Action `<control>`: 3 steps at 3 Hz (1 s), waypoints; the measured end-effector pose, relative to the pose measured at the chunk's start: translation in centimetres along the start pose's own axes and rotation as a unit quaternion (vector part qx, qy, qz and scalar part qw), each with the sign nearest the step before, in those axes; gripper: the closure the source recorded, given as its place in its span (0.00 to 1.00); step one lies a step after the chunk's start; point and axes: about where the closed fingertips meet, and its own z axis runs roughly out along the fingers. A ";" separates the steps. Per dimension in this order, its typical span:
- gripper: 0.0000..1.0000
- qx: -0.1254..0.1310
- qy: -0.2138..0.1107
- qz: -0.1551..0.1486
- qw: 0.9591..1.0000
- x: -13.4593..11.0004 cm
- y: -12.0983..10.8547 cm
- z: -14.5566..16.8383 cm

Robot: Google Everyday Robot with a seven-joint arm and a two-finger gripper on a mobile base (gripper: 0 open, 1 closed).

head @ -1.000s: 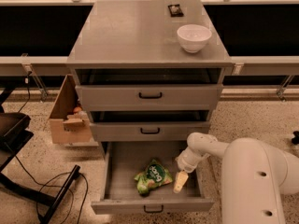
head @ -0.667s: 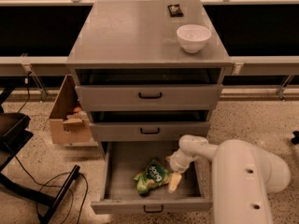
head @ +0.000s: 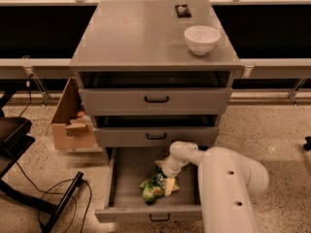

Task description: Pick green rice chip bag from bottom drawer and place on counter

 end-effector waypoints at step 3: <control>0.57 -0.016 0.050 -0.016 0.998 -0.5 -3.5 8.5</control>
Offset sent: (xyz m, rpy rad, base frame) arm 0.0464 0.0591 -0.1035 -0.1589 0.0006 0.0212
